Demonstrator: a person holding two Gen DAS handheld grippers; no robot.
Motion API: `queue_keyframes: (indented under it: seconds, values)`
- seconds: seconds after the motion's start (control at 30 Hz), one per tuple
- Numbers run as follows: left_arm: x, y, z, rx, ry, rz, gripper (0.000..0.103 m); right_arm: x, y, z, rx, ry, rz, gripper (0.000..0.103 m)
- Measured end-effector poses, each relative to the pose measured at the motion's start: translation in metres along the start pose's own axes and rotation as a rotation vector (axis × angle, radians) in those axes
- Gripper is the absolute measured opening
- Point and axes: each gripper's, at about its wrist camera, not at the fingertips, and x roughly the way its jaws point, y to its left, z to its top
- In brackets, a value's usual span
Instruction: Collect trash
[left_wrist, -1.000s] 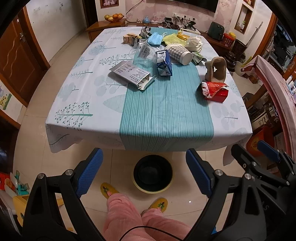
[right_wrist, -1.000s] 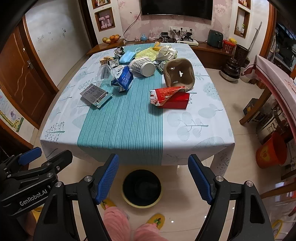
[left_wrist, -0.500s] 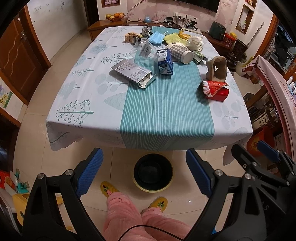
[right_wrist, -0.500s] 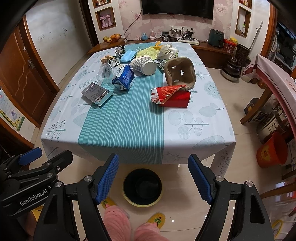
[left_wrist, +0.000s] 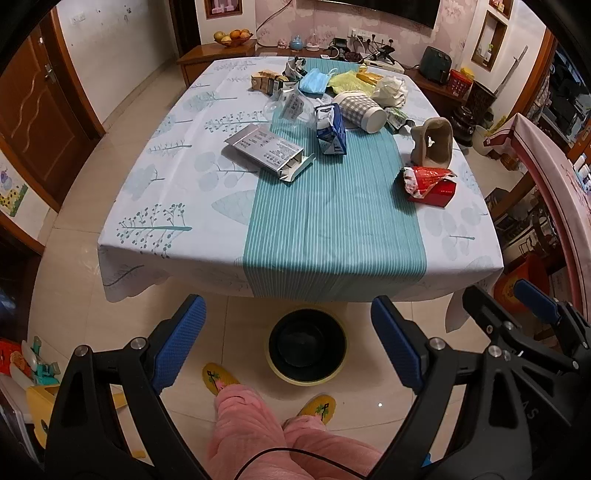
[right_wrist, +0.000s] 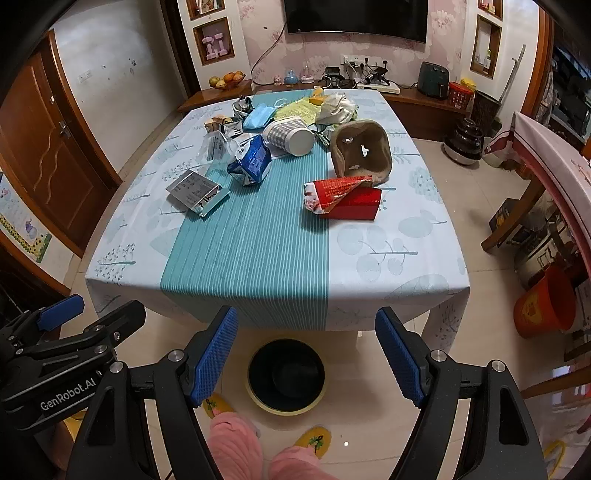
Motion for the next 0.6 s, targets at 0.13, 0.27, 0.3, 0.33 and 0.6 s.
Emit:
queue_keyframes:
  seconds: [0.13,0.27,0.3,0.33,0.6]
  values:
    - [-0.005,-0.002,0.001,-0.001,-0.009,0.005,0.09,-0.003,0.0,0.002,-0.002,-0.01,0.002,0.079]
    - [-0.008,-0.002,0.001,-0.011,-0.015,0.007,0.09,-0.008,0.001,0.004,-0.014,-0.024,0.0,0.079]
    - [-0.01,-0.002,0.002,-0.014,-0.016,0.008,0.09,-0.009,0.0,0.003,-0.017,-0.028,0.0,0.079]
    - [-0.01,-0.002,0.002,-0.015,-0.018,0.009,0.09,-0.01,0.0,0.004,-0.02,-0.03,0.0,0.079]
    - [-0.023,-0.005,0.004,-0.018,-0.035,0.022,0.09,-0.021,-0.001,0.008,-0.021,-0.054,0.011,0.079]
